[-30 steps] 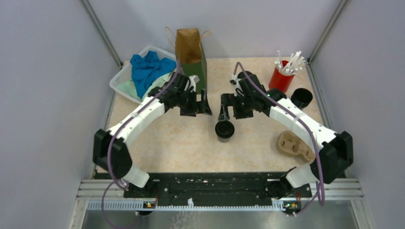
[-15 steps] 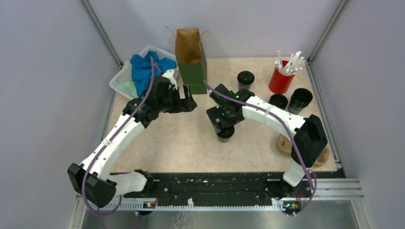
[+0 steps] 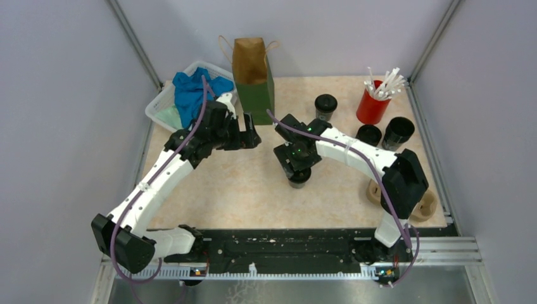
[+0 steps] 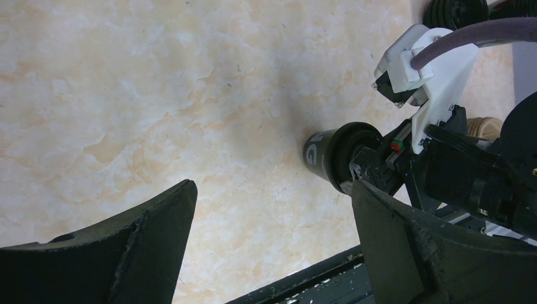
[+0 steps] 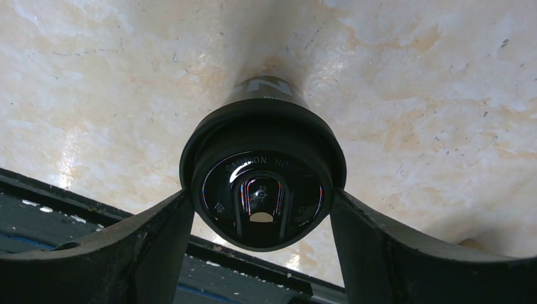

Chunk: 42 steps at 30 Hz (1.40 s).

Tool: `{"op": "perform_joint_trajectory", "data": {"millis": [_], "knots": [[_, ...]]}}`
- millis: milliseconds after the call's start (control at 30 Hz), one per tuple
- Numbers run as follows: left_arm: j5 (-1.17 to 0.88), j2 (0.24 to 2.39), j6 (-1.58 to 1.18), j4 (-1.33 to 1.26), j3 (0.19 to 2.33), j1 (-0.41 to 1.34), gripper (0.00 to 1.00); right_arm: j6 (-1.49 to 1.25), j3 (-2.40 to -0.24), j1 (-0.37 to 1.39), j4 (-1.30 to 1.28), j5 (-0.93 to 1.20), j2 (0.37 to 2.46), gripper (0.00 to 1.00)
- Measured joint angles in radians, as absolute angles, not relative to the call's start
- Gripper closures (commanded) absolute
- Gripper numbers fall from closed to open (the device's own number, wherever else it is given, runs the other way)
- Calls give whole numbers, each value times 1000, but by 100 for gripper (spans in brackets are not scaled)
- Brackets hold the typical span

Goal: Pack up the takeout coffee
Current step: Move the coffee cup to the center of the board.

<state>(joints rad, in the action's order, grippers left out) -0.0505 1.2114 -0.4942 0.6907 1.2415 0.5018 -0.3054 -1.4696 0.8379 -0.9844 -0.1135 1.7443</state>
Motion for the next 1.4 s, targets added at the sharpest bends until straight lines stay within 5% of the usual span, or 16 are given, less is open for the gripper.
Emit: {"op": "perform_joint_trajectory", "data": {"millis": [200, 367, 733, 867, 1200, 1400], "knots": [[-50, 1224, -487, 695, 1251, 500, 2, -305, -1470, 842, -979, -138, 1746, 36], [-48, 1248, -471, 707, 1289, 498, 2, -310, -1470, 807, -962, -169, 1746, 37], [-38, 1287, -405, 720, 1361, 492, 2, -276, -1595, 391, -792, -180, 1873, 35], [-41, 1290, -385, 727, 1361, 487, 2, -263, -1682, 324, -750, -179, 1947, 32], [-68, 1297, -363, 727, 1362, 486, 2, -246, -1724, 311, -780, -162, 1965, 6], [-82, 1297, -366, 727, 1363, 486, 2, -245, -1788, 311, -895, -124, 1965, 4]]}}
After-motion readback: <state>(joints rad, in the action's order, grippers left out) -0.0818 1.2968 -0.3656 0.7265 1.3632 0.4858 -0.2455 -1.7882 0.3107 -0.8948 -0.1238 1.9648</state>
